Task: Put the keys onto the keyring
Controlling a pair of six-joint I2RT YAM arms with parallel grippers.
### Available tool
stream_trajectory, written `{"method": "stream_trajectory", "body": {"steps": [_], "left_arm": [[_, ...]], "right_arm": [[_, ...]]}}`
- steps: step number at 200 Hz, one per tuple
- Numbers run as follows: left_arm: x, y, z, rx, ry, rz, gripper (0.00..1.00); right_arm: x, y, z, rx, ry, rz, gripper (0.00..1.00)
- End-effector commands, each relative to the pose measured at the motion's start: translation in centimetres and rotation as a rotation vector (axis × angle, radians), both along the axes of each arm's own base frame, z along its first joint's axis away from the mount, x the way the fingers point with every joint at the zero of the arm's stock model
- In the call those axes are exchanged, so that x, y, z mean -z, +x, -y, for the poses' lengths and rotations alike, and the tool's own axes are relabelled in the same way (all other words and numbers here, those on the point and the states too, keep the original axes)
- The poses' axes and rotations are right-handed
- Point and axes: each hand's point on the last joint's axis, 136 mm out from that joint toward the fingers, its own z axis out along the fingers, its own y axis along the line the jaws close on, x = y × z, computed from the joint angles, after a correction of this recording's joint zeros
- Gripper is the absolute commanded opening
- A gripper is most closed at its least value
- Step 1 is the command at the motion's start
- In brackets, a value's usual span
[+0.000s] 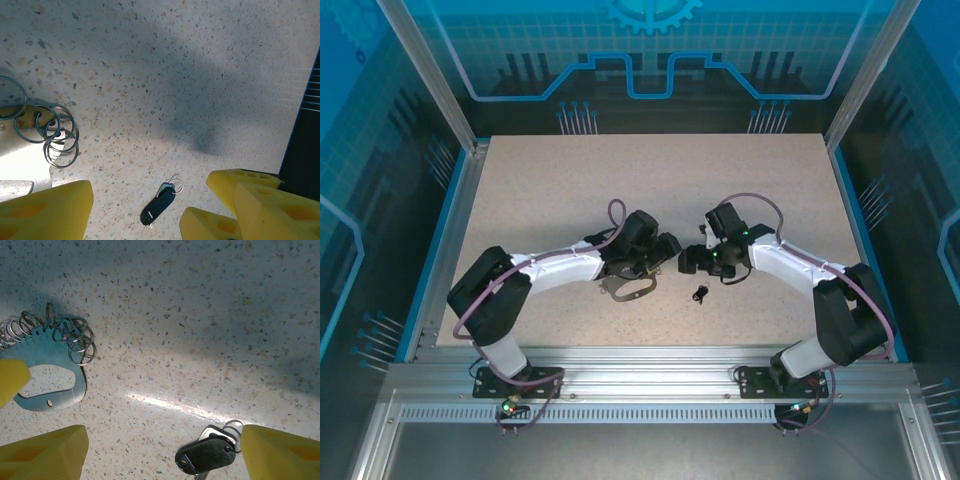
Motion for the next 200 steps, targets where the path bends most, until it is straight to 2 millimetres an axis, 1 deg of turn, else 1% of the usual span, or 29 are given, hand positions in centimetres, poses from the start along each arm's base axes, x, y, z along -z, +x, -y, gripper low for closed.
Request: {"method": "stream_trajectory", "body": {"steps": [1,56,81,95,119,131,139,141,143,156,174,200], "left_arm": [[0.4,0.2,0.9,-0.010,-0.056,-0.006,0.76],[1.1,0.1,1.0,-0.003,-0.061,-0.011,0.77],[1.0,0.1,0.4,0.002,-0.034,0.005,0.77],[0.7,0.3,-0.3,0.015,0.005,0.020,0.77],[-0.2,0.8,-2.4,0.020,0.059,0.043,0.78],[-0.7,1.3,-3.9,0.005,0.081,0.051,0.78],[-1.1,1.5,-4.9,-0.004,0.089,0.056,0.78],[-1.2,1.6,-5.1,-0.008,0.090,0.058,0.78],[-1.4,1.7,-5.4,-0.011,0.090,0.059,0.78],[-2.1,2.3,-6.8,-0.024,0.091,0.070,0.78],[-3.0,2.7,-8.5,-0.037,0.102,0.077,0.78],[-3.6,2.9,-10.4,-0.053,0.120,0.084,0.79]], "right_arm": [[0.4,-1.0,0.7,0.026,0.011,-0.035,0.80],[0.0,-0.9,0.9,0.047,0.025,-0.029,0.79],[-0.2,-0.8,0.5,0.040,0.054,-0.018,0.78],[-0.5,-0.6,-0.2,0.007,0.080,0.003,0.75],[-1.2,-0.3,-1.6,-0.085,0.099,0.058,0.71],[-1.4,-0.1,-2.5,-0.138,0.089,0.085,0.70],[-0.9,-0.4,-2.8,-0.170,0.066,0.081,0.68],[-1.5,0.2,-3.2,-0.178,0.068,0.100,0.68],[-1.6,0.3,-3.4,-0.184,0.062,0.105,0.68],[-1.2,0.5,-4.2,-0.218,0.018,0.100,0.66],[-0.4,0.7,-5.2,-0.221,-0.018,0.063,0.60],[0.0,1.0,-7.1,-0.167,0.024,-0.009,0.53]]}}
